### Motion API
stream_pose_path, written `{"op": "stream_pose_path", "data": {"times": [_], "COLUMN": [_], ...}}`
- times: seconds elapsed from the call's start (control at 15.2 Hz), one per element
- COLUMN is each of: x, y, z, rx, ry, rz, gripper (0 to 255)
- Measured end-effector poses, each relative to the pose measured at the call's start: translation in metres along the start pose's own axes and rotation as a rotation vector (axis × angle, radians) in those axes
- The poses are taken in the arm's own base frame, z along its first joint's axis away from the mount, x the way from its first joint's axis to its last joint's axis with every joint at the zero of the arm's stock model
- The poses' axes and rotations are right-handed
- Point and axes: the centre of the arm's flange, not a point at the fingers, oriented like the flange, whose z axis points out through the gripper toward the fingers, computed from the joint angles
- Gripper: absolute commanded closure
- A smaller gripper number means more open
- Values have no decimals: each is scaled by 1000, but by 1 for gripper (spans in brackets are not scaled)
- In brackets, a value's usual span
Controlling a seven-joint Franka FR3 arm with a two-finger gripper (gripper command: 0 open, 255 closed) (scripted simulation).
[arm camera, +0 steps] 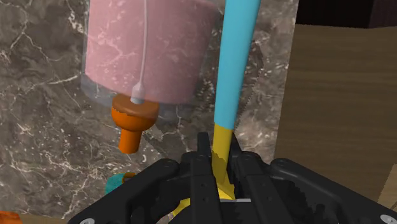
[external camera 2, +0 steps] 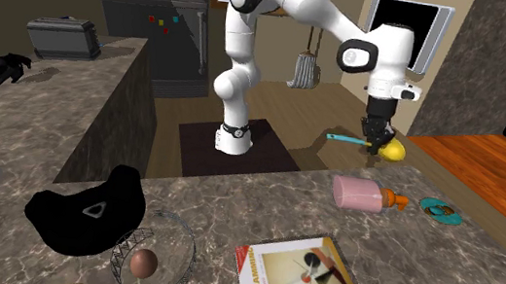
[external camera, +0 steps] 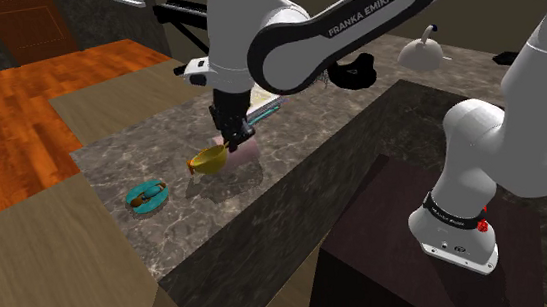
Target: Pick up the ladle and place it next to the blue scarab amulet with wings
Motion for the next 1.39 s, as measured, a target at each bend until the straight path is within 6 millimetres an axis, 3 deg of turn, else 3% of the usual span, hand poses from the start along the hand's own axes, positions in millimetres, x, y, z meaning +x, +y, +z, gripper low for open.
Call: {"op": "stream_pose_path", "data": {"times": [0.92, 1.39], "x": [182, 187], "y": [-29, -36], "z": [8, 42], "rx": [1, 1], "ry": [0, 0], "rz": [1, 1], "gripper": [255, 255]}}
